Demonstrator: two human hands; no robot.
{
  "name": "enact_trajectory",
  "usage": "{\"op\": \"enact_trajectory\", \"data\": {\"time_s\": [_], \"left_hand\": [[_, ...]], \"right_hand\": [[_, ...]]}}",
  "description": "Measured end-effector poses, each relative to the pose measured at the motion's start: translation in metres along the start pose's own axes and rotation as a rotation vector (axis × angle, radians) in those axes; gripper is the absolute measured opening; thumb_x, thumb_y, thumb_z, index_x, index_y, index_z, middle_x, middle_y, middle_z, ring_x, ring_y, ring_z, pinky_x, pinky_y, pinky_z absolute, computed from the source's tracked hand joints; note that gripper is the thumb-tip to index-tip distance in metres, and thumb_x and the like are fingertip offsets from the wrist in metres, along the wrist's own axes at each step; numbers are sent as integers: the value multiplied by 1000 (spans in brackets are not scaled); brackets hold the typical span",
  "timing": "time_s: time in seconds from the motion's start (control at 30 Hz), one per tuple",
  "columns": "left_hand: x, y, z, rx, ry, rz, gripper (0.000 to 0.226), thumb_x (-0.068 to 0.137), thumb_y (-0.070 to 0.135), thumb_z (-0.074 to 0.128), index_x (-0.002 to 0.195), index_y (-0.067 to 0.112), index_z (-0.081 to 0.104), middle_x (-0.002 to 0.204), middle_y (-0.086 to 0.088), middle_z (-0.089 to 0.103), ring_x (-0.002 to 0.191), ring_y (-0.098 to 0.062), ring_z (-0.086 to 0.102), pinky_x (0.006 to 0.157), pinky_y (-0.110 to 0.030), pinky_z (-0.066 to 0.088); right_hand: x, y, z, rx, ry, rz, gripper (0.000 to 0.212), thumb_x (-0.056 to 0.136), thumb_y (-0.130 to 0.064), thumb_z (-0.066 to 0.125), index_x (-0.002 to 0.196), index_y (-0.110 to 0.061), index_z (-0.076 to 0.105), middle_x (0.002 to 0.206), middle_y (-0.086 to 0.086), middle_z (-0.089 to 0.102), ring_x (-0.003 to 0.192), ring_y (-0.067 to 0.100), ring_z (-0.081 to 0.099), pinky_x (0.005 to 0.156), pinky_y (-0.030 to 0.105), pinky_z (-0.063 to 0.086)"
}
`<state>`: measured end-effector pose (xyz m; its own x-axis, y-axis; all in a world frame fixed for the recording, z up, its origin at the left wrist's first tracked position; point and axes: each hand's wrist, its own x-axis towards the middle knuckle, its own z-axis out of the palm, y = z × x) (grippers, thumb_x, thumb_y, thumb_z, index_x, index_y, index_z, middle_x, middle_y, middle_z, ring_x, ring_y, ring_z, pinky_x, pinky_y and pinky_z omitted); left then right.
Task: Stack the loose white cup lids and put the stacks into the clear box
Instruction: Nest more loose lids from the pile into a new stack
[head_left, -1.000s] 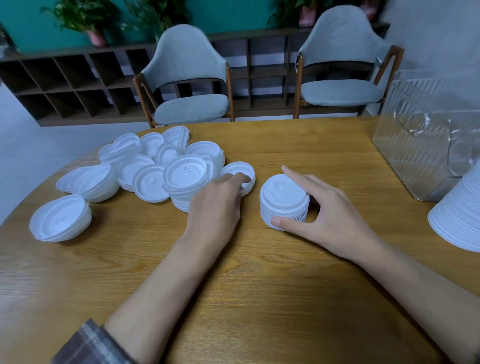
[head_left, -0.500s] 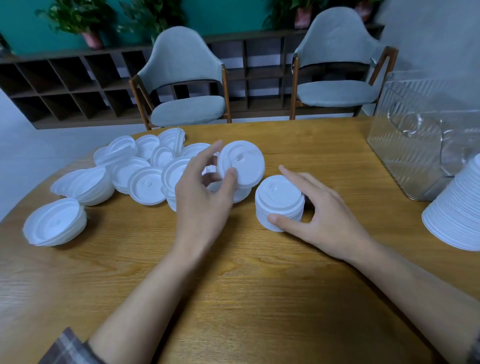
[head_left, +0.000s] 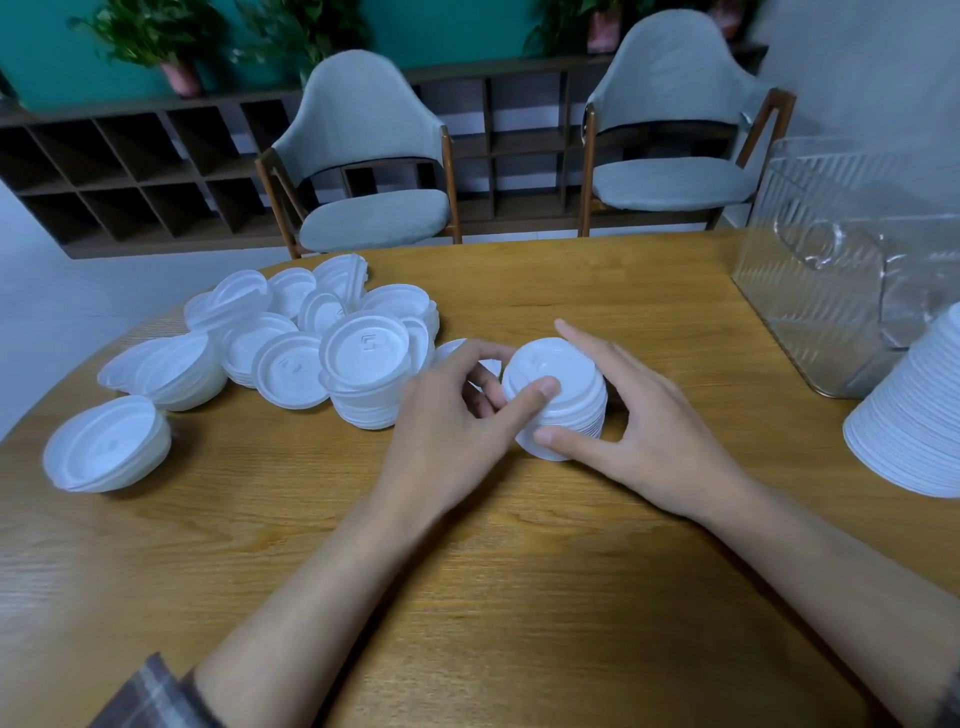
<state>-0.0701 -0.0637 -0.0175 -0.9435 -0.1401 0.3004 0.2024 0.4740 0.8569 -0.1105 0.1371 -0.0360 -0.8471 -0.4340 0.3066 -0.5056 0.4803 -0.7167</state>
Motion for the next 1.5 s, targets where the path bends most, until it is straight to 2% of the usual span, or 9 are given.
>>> {"op": "enact_trajectory", "data": {"time_s": [0.33,0.47,0.57,0.67,0.83,0.97,1.13,1.33,1.5], "left_hand": [[-1,-7,2,121,-9,94,32,79,63,79,100,43,66,72,3,64,65,-15,60,63,-29,51],[-2,-3,-1,144,-30,118,26,86,65,70,100,44,66,76,6,65,69,-12,61,62,-19,46],[1,-4,-6,196,17,172,22,103,41,62,110,25,75,89,11,70,82,-9,63,69,-10,41],[6,-12,-13,402,66,206,23,100,14,63,120,17,74,104,7,73,76,-7,62,73,-9,41],[9,-18,-15,646,-32,115,30,96,13,67,126,13,74,119,-6,76,108,-29,70,89,-43,55],[8,-17,-14,685,-24,129,30,100,14,64,127,21,73,112,1,76,103,-27,69,80,-46,56],[8,-15,-15,483,79,203,32,93,17,78,122,27,73,98,13,69,70,-3,52,72,-32,50],[8,-6,-16,244,217,236,27,93,20,79,119,25,73,89,13,67,81,-11,61,80,-18,47],[9,3,-15,-56,285,78,18,98,16,71,115,22,72,85,8,70,80,-10,66,73,-15,48]], "right_hand": [[0,0,-2,30,29,15,96,70,-69,77,156,-43,42,137,-27,56,131,-8,48,102,6,34],[0,0,-2,66,28,26,100,68,-65,80,157,-37,43,138,-25,59,131,-5,51,106,14,40],[0,0,-3,66,35,20,100,69,-59,84,156,-34,45,138,-25,59,130,-7,51,104,8,40],[0,1,-2,42,37,11,96,72,-57,85,156,-32,46,136,-24,59,129,-9,50,101,4,37],[-1,2,-2,15,61,14,89,75,-49,88,153,-32,50,131,-25,60,127,-6,52,103,8,37],[0,1,-2,5,56,24,88,75,-49,88,153,-34,49,132,-25,59,128,-6,51,101,3,34],[0,2,-2,-5,51,30,89,75,-52,87,154,-35,48,131,-25,59,127,-6,51,100,5,35],[0,0,-2,-8,28,32,100,74,-67,75,160,-33,38,145,-30,48,135,-10,42,99,-3,25],[-1,-1,-1,13,47,35,94,77,-65,74,158,-30,42,141,-28,51,131,-11,44,98,-3,26]]}}
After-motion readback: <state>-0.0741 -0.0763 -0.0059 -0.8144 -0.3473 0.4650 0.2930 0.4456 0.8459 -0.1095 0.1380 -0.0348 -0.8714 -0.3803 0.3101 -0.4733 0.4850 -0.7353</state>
